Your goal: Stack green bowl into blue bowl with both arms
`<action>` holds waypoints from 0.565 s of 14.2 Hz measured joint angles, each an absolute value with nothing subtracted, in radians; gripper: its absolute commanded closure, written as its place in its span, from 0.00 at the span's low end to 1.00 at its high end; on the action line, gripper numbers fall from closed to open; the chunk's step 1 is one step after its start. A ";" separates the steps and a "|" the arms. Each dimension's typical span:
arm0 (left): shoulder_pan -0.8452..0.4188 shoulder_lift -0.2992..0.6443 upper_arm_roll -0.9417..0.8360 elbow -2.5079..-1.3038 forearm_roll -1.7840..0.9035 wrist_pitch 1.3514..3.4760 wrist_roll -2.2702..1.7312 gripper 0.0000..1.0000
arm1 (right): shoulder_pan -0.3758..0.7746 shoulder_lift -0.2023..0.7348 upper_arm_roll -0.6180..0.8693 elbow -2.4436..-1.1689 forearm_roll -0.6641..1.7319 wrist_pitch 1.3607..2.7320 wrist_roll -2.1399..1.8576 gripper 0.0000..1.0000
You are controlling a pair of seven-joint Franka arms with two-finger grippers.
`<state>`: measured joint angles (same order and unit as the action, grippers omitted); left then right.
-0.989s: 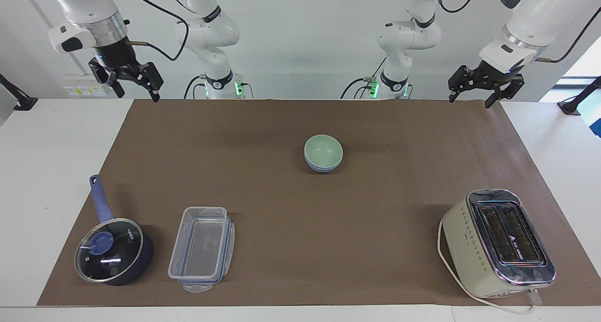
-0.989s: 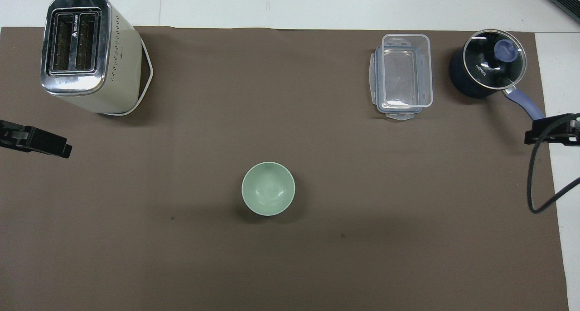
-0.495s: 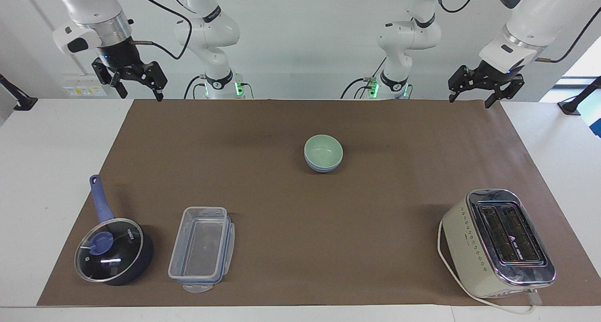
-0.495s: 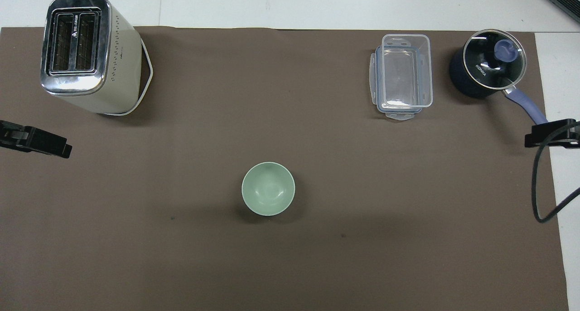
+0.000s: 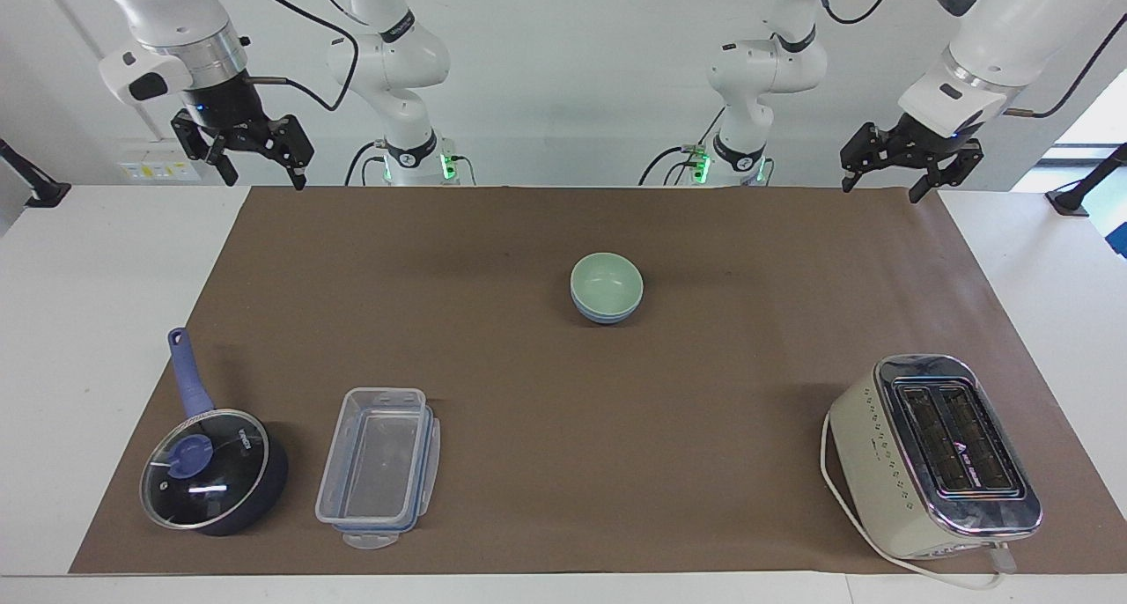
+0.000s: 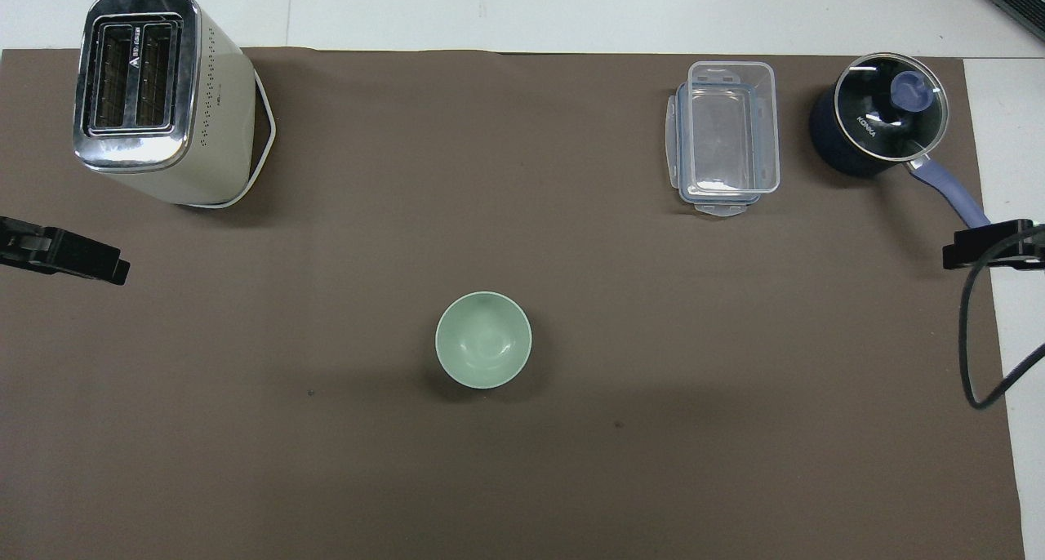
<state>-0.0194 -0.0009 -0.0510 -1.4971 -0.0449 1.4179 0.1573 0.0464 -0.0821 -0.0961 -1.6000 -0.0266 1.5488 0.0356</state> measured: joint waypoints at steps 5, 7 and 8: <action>-0.019 -0.001 -0.051 -1.497 -0.045 1.418 0.157 0.00 | 0.046 -0.082 -0.096 -1.601 -0.027 1.544 0.036 0.00; -0.019 -0.001 -0.052 -1.497 -0.045 1.418 0.157 0.00 | 0.046 -0.082 -0.097 -1.601 -0.027 1.542 0.036 0.00; -0.019 -0.001 -0.052 -1.497 -0.045 1.418 0.157 0.00 | 0.046 -0.082 -0.096 -1.601 -0.027 1.541 0.036 0.00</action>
